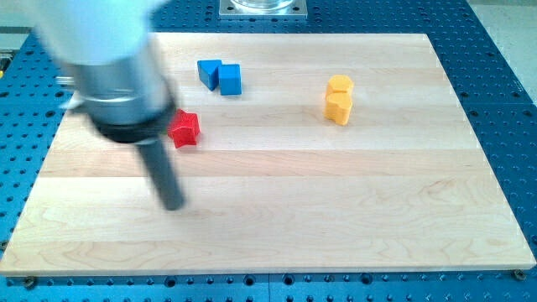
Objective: Slide the green blocks close to the red circle
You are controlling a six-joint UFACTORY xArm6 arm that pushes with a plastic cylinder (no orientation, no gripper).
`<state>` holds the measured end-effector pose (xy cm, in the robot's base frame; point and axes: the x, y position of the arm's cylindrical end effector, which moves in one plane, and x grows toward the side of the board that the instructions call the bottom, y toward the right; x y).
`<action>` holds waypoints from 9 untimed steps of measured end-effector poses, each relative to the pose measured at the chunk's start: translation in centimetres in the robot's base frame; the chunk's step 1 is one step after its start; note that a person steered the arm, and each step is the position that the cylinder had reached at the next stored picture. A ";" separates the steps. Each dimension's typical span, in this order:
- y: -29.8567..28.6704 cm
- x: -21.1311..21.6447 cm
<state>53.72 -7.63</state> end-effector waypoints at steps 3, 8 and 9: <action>-1.9 -8.6; -6.1 -19.4; -8.4 -17.5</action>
<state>36.26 -16.05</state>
